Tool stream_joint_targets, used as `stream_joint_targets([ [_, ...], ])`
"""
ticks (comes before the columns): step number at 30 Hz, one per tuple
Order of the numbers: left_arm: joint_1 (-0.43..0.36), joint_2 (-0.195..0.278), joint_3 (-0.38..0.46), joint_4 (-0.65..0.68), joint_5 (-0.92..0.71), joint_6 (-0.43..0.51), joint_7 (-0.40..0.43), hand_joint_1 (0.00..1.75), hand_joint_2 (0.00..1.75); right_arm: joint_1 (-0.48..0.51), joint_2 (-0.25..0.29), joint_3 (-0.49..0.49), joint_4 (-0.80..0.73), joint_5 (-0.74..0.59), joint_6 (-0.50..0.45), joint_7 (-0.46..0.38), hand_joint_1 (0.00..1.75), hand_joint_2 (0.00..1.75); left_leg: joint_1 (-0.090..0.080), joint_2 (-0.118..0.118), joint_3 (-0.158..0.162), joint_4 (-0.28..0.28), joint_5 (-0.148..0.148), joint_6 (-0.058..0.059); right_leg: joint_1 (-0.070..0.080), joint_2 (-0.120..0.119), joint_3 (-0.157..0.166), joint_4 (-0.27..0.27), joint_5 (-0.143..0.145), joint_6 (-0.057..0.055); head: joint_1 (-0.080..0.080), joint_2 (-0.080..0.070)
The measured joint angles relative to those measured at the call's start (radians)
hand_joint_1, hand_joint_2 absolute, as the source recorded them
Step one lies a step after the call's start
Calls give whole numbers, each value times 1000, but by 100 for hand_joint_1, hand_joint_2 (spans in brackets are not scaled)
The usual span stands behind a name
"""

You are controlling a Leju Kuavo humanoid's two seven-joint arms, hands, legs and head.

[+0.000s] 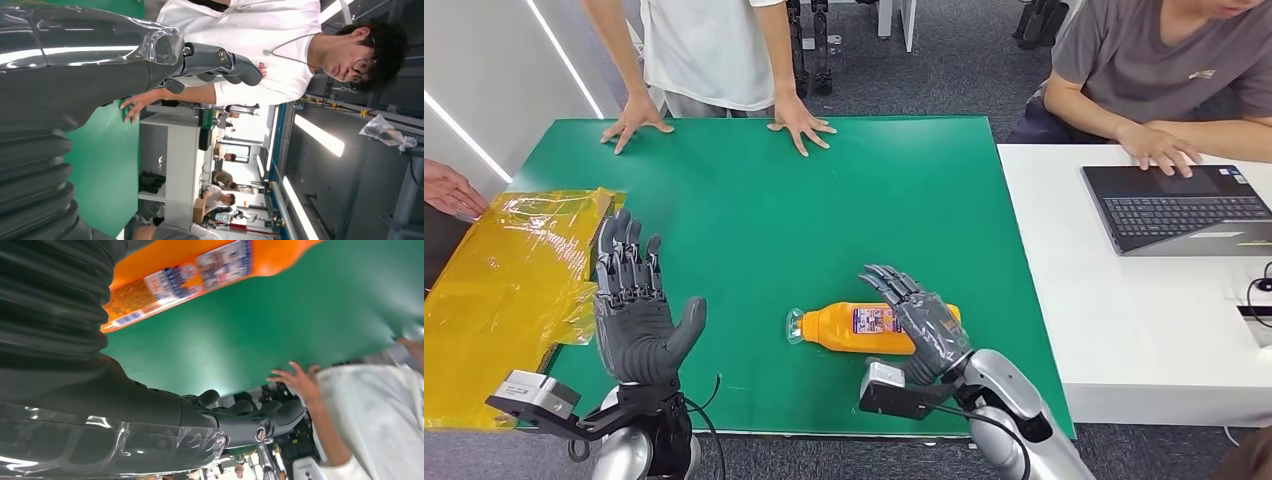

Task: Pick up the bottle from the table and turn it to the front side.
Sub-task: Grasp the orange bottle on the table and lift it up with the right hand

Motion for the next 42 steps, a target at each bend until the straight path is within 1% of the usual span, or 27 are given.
stream_joint_targets([
  [3,-7,0,1,3,0,-14,0,0,175,-53,-40,2,49,-12,64,-4,0,175,0,0,0,0,0,0,0,0,0,0,0,0,0,0],
  [8,-23,-2,1,16,18,-27,0,0,175,-109,-100,17,112,-13,129,10,0,175,0,0,0,0,0,0,0,0,0,0,0,0,0,0],
  [13,-51,-7,1,31,76,-52,1,0,175,-153,-164,51,159,-85,235,20,0,175,0,0,0,0,0,0,0,0,0,0,0,0,0,0],
  [16,-64,-10,1,44,101,-68,4,0,175,-182,-191,69,190,-123,280,9,0,175,0,0,0,0,0,0,0,0,0,0,0,0,0,0],
  [19,-70,-10,0,54,112,-70,5,0,175,-215,-205,89,225,-146,312,-19,0,175,0,0,0,0,0,0,0,0,0,0,0,0,0,0],
  [21,-74,-10,-1,62,118,-70,5,0,175,-241,-209,107,256,-164,327,-44,0,175,0,0,0,0,0,0,0,0,0,0,0,0,0,0],
  [24,-78,-10,-4,73,127,-69,5,0,175,-294,-207,137,314,-189,326,-79,0,175,0,0,0,0,0,0,0,0,0,0,0,0,0,0],
  [30,-77,-10,-13,88,130,-71,5,0,175,-383,-178,174,417,-194,302,-102,0,175,0,0,0,0,0,0,0,0,0,1,0,0,0,0],
  [37,-76,-10,-22,98,132,-84,5,0,175,-421,-152,193,468,-197,291,-107,0,175,0,0,-1,0,0,0,0,0,0,0,0,0,0,0],
  [42,-79,-10,-23,106,136,-100,5,0,175,-447,-116,207,515,-197,293,-113,0,175,0,0,-1,0,0,0,0,0,0,0,0,0,0,0],
])
